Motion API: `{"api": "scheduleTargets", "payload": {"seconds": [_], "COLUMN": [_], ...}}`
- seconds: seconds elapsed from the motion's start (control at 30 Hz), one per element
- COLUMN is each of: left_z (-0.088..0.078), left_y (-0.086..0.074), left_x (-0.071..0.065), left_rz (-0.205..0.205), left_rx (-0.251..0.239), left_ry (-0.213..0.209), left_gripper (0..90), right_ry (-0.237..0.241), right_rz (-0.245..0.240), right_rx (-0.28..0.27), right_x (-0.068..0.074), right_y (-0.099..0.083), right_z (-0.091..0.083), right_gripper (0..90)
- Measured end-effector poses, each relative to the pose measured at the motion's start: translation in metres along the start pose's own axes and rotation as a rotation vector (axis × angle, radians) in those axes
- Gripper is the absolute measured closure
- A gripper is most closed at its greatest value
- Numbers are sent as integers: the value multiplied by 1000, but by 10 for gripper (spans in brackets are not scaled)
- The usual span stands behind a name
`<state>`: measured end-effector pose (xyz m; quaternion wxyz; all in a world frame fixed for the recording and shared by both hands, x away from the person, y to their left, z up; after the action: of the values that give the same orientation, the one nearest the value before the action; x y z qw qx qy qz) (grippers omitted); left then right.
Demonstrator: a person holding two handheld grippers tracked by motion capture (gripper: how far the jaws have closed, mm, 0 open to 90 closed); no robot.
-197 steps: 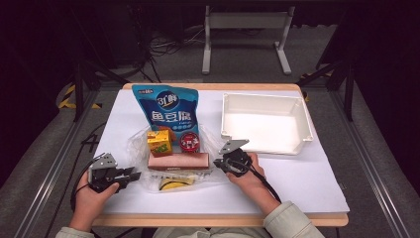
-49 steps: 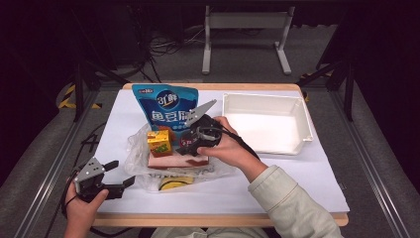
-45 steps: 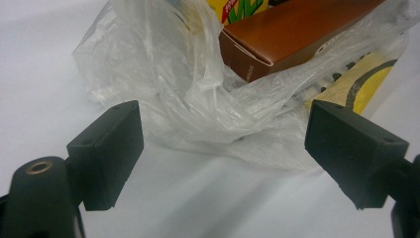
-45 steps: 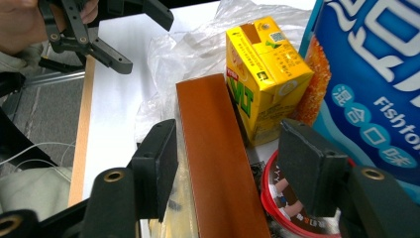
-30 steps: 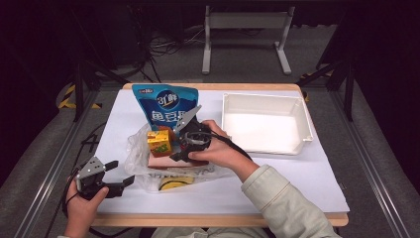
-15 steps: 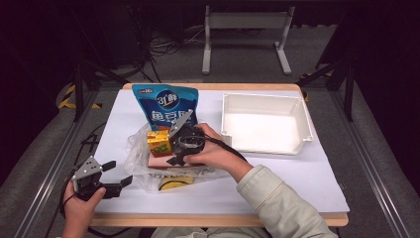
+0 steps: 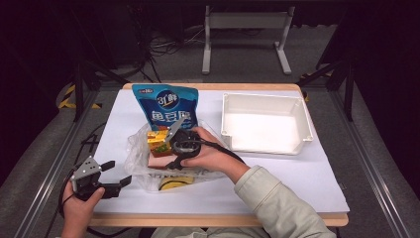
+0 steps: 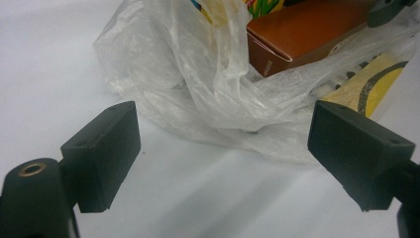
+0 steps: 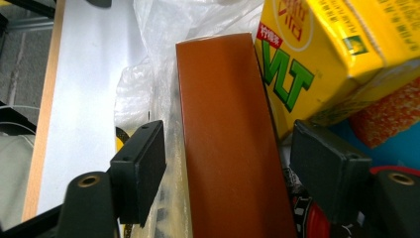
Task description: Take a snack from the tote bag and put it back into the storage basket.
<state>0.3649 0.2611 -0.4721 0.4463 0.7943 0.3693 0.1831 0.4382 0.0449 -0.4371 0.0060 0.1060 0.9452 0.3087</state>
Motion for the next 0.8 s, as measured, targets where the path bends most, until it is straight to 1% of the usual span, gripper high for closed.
{"api": "scheduleTargets", "payload": {"seconds": [0.1, 0.13, 0.27, 0.3, 0.33, 0.5, 0.63, 0.67, 0.73, 0.8], "left_z": [-1, -1, 0, 0, 0, 0, 0, 0, 1, 1], "left_y": [-1, -1, -1, -1, -1, -2, -1, -2, -1, -2], "left_x": [2, 2, 0, -1, -1, 0, 0, 0, 0, 0], "left_rz": [-6, -6, 7, 9, 9, 4, 8, 8, 10, 10], "left_rx": [-3, -3, 0, 0, 1, 1, 2, 2, 2, 3], "left_ry": [1, 0, -11, -13, -15, -12, -12, -13, -13, -13], "left_gripper": [136, 136, 133, 133, 133, 133, 133, 133, 133, 133], "right_ry": [-5, -5, 1, 1, -1, 7, 7, 4, -3, -7], "right_rz": [-16, -13, -25, -19, -27, -20, -16, -4, 1, -5], "right_rx": [16, 24, 33, 41, 40, 41, 43, 54, 69, 73], "right_x": [0, 1, 1, 2, 2, 2, 2, 3, 3, 2], "right_y": [-2, -2, -3, -4, -4, -4, -5, -6, -7, -7], "right_z": [3, 4, 7, 8, 9, 9, 9, 9, 10, 12], "right_gripper": [305, 305, 299, 297, 296, 299, 308, 310, 314, 320]}}
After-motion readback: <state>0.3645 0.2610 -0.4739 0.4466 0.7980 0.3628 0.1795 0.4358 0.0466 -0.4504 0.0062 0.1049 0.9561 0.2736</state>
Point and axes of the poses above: each handheld gripper's, and its own axes: z roughly forward along the jaws, y roughly out of its top, x roughly to its left, the point moved 7 cm from there along z, roughly forward along the jaws, and after that the axes turned 4 degrees about z, right-handed, at the moved point
